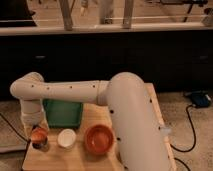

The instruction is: Place apple in metal cup

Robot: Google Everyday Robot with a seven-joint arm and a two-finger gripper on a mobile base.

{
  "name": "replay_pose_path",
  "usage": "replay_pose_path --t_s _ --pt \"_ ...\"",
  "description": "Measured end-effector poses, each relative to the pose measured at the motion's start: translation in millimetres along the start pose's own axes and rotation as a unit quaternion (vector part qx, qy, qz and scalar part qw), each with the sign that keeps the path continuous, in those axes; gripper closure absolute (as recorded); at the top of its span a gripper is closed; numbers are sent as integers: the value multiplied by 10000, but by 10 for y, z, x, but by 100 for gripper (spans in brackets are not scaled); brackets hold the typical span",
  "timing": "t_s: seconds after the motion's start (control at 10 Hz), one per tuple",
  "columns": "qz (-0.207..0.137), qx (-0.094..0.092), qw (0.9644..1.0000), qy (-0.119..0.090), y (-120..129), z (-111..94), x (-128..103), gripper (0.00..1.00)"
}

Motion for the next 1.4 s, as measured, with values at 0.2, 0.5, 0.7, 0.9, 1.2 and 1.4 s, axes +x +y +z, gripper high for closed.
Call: replay_pose_path --t_s 0.2,0.5,0.7,0.9,1.2,1.4 --pt "6 0 10000 -8 8 5 -3 28" --pt "28 -5 10000 -2 41 -6 1 20" --pt "43 -9 10000 7 63 -20 6 20" --pt "44 -21 10000 12 83 -39 11 20" --pt "42 -14 10000 16 103 -52 15 20" --pt "43 -4 10000 15 118 -53 18 20"
